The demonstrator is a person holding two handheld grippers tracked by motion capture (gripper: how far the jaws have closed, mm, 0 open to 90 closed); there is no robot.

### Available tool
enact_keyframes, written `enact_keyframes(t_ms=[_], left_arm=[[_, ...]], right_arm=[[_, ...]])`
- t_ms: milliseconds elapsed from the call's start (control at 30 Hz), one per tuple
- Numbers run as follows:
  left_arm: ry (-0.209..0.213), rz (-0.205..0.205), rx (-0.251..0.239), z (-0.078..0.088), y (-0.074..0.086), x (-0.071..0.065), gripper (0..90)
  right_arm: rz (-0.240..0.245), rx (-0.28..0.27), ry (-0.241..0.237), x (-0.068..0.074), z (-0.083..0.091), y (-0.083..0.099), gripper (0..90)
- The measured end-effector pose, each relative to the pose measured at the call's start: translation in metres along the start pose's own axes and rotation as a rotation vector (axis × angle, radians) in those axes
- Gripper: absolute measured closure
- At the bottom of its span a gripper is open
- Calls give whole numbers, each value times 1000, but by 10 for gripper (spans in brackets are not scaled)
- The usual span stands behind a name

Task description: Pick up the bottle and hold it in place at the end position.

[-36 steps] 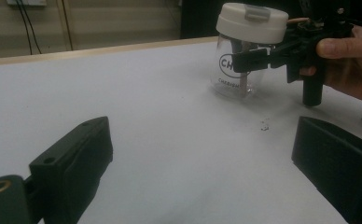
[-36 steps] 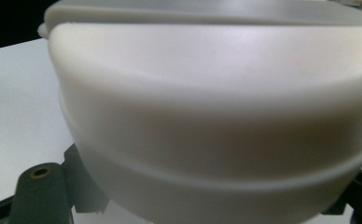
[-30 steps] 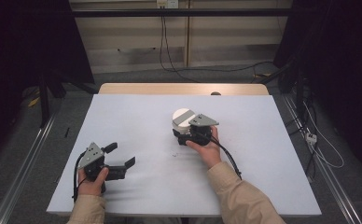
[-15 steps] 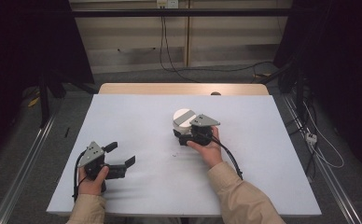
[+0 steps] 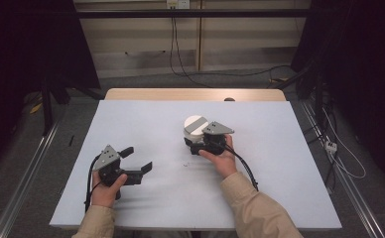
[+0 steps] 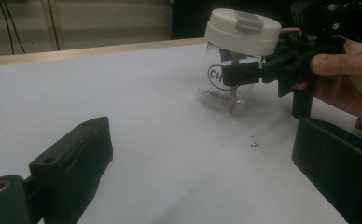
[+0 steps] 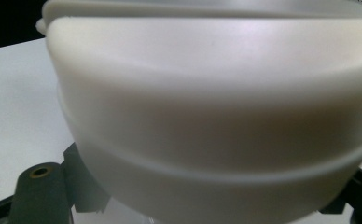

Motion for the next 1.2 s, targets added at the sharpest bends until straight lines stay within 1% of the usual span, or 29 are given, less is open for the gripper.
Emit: enact_keyframes(t_ms=[133, 200, 267, 467, 500, 567, 667, 733, 767, 833, 933, 1033, 1200], left_arm=[[0, 4, -2, -6, -1, -2, 48], [9, 13, -4, -12, -3, -4, 49], [13, 9, 5, -16, -6, -7, 53], [20, 12, 2, -24, -10, -12, 60], [21, 7, 5, -25, -10, -13, 61], [16, 24, 2, -28, -10, -13, 68], [20, 29, 15, -31, -11, -13, 81], [15, 26, 27, -34, -11, -13, 85], [14, 30, 25, -35, -12, -13, 86], [16, 23, 31, -37, -13, -12, 87], [17, 32, 19, -40, -15, -13, 89], [20, 30, 15, -43, -16, -14, 95], [15, 29, 18, -47, -18, -13, 103]], right_arm=[[4, 1, 0, 0, 0, 0, 189], [4, 1, -1, 0, 0, 0, 189], [-2, 2, -1, 0, 0, 0, 189], [0, 3, -1, 0, 0, 0, 189], [0, 3, -1, 0, 0, 0, 189], [-1, 3, -1, 0, 0, 0, 189], [-2, 3, -2, 0, 0, 0, 189], [-2, 4, -2, 0, -1, 0, 189], [-1, 4, -2, 0, -1, 0, 189], [-1, 4, -2, 0, -1, 0, 189], [-1, 5, -2, 0, -1, 0, 189], [-2, 6, -2, 0, -1, 0, 189], [-1, 7, -2, 0, -1, 0, 189]])
Point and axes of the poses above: each handheld gripper's, and its own axes: z roughly backward along the jaws, y roughly out of its underside, x roughly to its left, the point moved 1 cm from there along -z, roughly forward along the jaws, and after that the axes turned 8 degrees about -x, right-handed, at the moved point
